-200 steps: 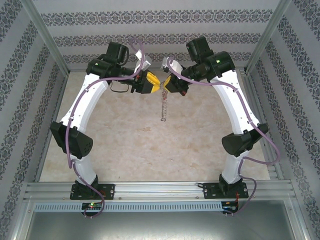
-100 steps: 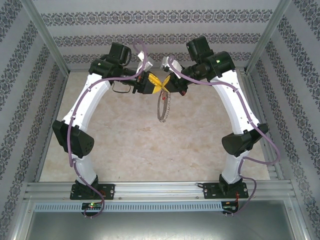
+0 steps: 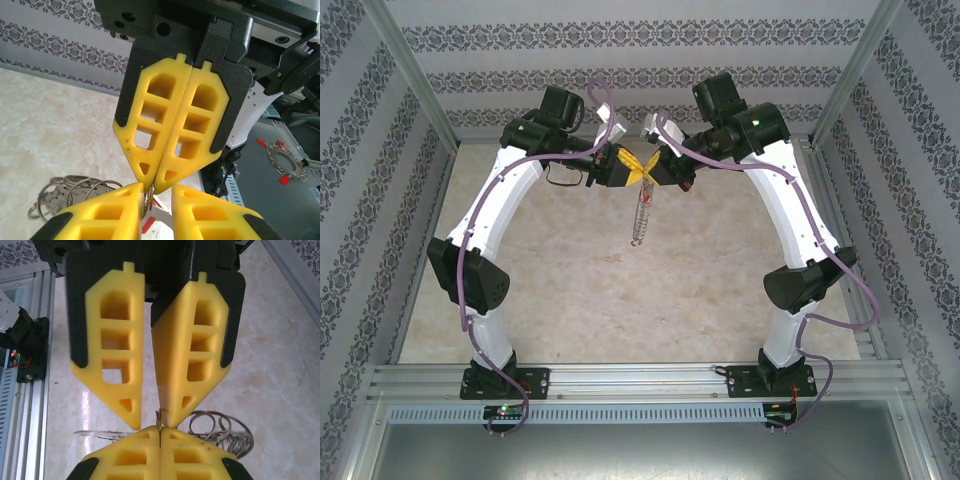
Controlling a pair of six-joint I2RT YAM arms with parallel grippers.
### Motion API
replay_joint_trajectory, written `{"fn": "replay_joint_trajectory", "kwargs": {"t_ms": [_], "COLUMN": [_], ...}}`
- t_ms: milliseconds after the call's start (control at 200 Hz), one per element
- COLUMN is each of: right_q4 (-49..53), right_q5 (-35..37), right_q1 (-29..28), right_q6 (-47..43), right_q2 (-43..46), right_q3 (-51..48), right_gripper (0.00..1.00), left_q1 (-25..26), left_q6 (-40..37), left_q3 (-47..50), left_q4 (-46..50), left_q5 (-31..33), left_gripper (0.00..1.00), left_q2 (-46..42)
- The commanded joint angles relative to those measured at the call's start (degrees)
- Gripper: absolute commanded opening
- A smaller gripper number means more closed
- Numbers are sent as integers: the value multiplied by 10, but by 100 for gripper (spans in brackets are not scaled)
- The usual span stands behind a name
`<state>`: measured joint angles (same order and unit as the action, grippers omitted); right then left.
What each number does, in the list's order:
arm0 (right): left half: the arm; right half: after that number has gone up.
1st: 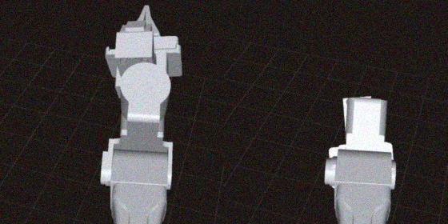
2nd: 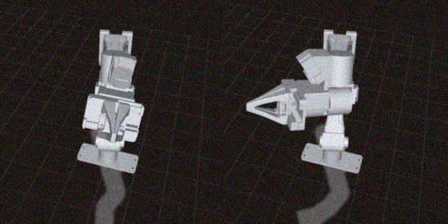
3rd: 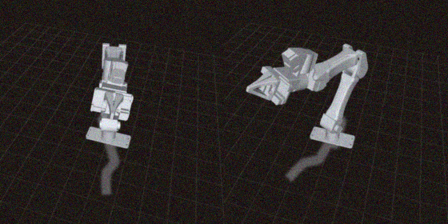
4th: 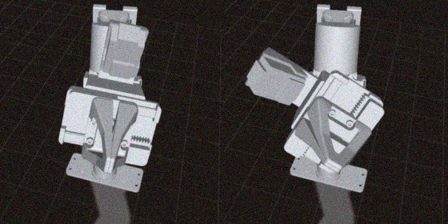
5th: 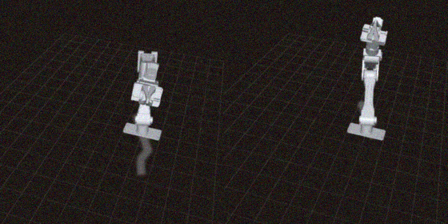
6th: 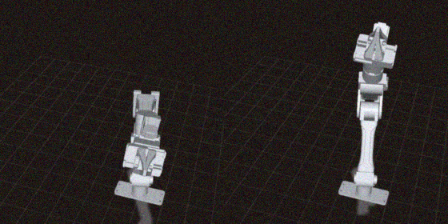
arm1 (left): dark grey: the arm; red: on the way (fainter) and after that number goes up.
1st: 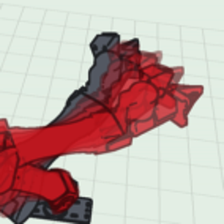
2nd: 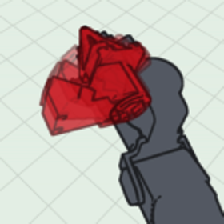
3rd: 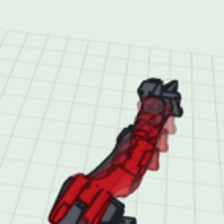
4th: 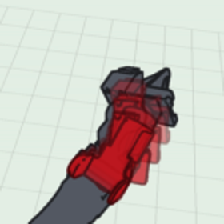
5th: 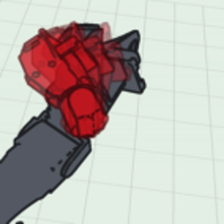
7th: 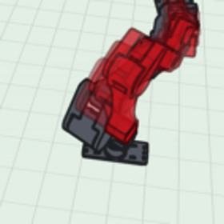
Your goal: Put the keys on the keyring
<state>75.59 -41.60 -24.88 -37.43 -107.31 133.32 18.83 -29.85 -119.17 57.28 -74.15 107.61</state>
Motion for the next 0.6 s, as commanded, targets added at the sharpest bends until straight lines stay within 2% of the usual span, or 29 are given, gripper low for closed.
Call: {"fn": "replay_joint_trajectory", "kwargs": {"t_ms": [0,135,215,280,320,405,595], "right_q4": [-45,-56,-62,-66,-67,-69,-75], "right_q5": [-20,-22,-23,-25,-25,-26,-27], "right_q1": [1,4,4,5,6,7,10], "right_q6": [10,15,17,19,20,21,23], "right_q2": [16,21,23,25,25,26,28], "right_q3": [-5,-15,-20,-23,-23,-25,-31], "right_gripper": [0,0,0,0,0,0,0], "left_q1": [18,18,18,18,18,18,18], "left_q6": [-21,-22,-22,-23,-23,-27,-29], "left_q3": [2,7,11,13,14,14,17], "left_q4": [19,18,15,16,17,22,25], "left_q5": [-21,-23,-24,-24,-25,-23,-21], "left_gripper": [24,22,13,12,14,25,34], "left_q2": [8,7,5,6,5,4,1]}}
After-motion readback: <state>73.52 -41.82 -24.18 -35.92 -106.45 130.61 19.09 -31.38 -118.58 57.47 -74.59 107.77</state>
